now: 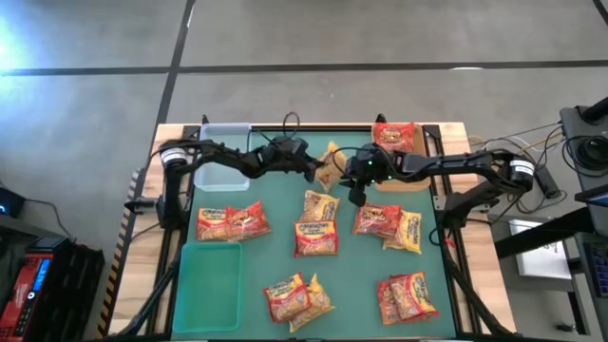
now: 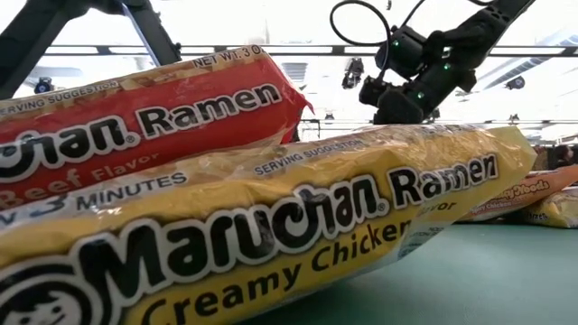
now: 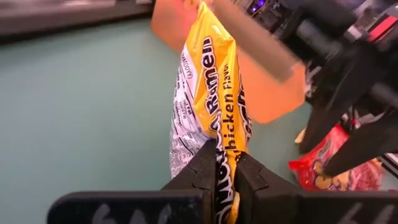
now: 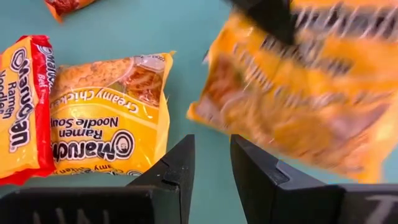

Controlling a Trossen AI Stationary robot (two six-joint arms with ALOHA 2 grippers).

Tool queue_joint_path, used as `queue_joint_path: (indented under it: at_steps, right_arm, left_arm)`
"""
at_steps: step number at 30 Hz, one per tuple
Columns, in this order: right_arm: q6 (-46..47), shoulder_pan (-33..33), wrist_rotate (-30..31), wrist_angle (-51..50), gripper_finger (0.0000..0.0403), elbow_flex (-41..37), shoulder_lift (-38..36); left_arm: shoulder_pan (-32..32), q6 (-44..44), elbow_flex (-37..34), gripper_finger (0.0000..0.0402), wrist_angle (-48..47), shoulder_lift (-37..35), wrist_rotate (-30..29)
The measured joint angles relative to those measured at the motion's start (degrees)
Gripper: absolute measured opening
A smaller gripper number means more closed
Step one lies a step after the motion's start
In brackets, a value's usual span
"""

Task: Sort Maruchan noodles
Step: Put the yellow noodle pack into the transparent bin

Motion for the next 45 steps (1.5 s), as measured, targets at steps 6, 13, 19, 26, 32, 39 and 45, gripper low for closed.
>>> queue_joint_path:
  at_steps: [6,13,19,26,32,39,45]
  right_arm:
    - [1.7,0.1,0.0,0.0,0.0093,-0.1,0.4]
    - [1.3,0.1,0.0,0.1,0.0093,-0.1,0.4]
    - [1.3,0.1,0.0,0.0,0.0093,-0.1,0.4]
    - [0.5,0.1,0.0,0.1,0.0093,-0.1,0.4]
    - [0.6,0.1,0.0,0.1,0.0093,-0.1,0.4]
    - [0.8,0.1,0.0,0.2,0.0093,-0.1,0.4]
    - [0.8,0.1,0.0,0.2,0.0093,-0.1,0.4]
  left_arm:
    - [4.0,6.4,0.0,0.0001,-11.0,-7.0,0.2]
    - [10.6,16.3,0.0,0.0001,-26.5,-18.5,0.1]
    - [16.6,28.7,0.0,0.0001,-48.3,-29.7,-1.2]
    - [20.6,36.9,0.0,0.0001,-65.3,-42.0,-9.9]
    - [22.9,37.8,0.0,0.0001,-72.3,-48.4,-16.8]
    - [24.6,41.9,-2.3,0.0001,-75.5,-48.9,-18.1]
    - [25.4,45.4,-4.7,0.0001,-74.7,-46.7,-18.2]
